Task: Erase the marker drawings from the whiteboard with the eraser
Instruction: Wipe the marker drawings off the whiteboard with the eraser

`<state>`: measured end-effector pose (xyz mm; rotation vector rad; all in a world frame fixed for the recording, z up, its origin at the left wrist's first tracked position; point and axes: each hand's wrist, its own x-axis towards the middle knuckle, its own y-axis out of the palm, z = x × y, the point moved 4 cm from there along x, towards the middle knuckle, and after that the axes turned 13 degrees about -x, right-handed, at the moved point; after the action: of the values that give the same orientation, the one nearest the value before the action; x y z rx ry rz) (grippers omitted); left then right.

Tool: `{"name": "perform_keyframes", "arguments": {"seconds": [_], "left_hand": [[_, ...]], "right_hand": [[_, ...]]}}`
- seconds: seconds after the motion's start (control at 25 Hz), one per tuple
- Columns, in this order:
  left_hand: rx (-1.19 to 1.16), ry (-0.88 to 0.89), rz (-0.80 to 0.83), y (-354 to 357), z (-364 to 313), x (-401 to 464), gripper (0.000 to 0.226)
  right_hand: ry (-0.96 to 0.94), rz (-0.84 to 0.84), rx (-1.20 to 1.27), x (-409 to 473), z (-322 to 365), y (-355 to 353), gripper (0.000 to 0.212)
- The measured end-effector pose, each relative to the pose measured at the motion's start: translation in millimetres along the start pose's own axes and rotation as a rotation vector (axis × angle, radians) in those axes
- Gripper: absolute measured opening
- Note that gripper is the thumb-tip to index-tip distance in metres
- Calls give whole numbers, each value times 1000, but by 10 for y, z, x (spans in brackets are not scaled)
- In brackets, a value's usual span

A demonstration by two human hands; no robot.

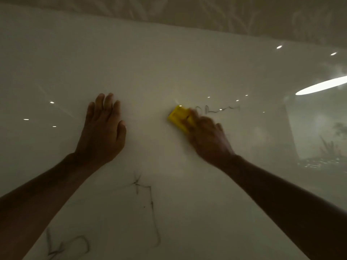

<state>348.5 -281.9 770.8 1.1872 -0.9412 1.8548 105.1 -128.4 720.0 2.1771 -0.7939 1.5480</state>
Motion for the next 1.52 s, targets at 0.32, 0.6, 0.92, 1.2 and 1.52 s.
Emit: {"name": "perform_keyframes", "arguments": {"seconds": [0.32,0.6,0.92,1.2,1.52], "left_hand": [[-14,18,10,229,-267,184,61],[20,16,2,425,-418,270,62],[43,45,-15,471,-363,265,59],[50,79,-30,413,-303,191,56],[137,45,-7,-22,156,-172,57]], "right_hand": [[526,76,85,-165,-507,166,61],[11,2,-1,-649,-442,194,63],[812,106,125,-516,-1264,425,62],[-91,-40,76,-675,-25,101,55],[397,-53,140,120,-76,68,56]]}}
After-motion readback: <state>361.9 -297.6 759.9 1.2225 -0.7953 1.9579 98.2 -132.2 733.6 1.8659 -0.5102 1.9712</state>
